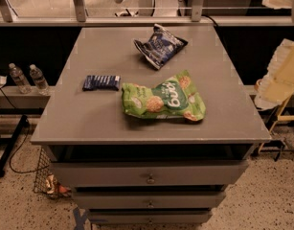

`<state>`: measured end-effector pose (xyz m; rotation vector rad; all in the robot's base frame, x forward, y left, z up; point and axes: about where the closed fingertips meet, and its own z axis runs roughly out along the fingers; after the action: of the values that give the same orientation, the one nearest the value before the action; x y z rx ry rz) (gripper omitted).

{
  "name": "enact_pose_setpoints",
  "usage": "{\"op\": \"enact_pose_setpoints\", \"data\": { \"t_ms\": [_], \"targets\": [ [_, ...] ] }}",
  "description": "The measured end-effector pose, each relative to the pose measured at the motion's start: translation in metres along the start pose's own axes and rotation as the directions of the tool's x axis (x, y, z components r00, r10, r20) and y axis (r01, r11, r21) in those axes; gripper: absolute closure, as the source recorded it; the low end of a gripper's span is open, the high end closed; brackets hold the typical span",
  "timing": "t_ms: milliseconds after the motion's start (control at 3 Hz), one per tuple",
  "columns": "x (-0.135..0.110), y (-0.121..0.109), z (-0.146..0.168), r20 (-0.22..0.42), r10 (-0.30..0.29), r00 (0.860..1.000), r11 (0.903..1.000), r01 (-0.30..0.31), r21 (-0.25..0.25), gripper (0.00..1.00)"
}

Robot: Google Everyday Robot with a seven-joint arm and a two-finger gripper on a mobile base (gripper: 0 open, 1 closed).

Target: Move blue chip bag near green rice chip bag

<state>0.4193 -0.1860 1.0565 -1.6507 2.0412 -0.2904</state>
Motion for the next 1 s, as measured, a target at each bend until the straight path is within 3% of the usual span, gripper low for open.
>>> {"op": "enact_pose_setpoints", "data": {
  "t_ms": [333,667,1000],
  "targets": [
    [0.0,0.0,0.0,0.0,0.0,1.0,1.0,0.0,0.0,0.0],
    [-0.01,-0.033,0.008,0.043,-0.053,0.998,0.9981,0.052,0.032,0.0],
    [-0.03,-0.098,0.041,0.104,-0.129,0.986,0.9902,0.123,0.066,0.0]
  ]
}}
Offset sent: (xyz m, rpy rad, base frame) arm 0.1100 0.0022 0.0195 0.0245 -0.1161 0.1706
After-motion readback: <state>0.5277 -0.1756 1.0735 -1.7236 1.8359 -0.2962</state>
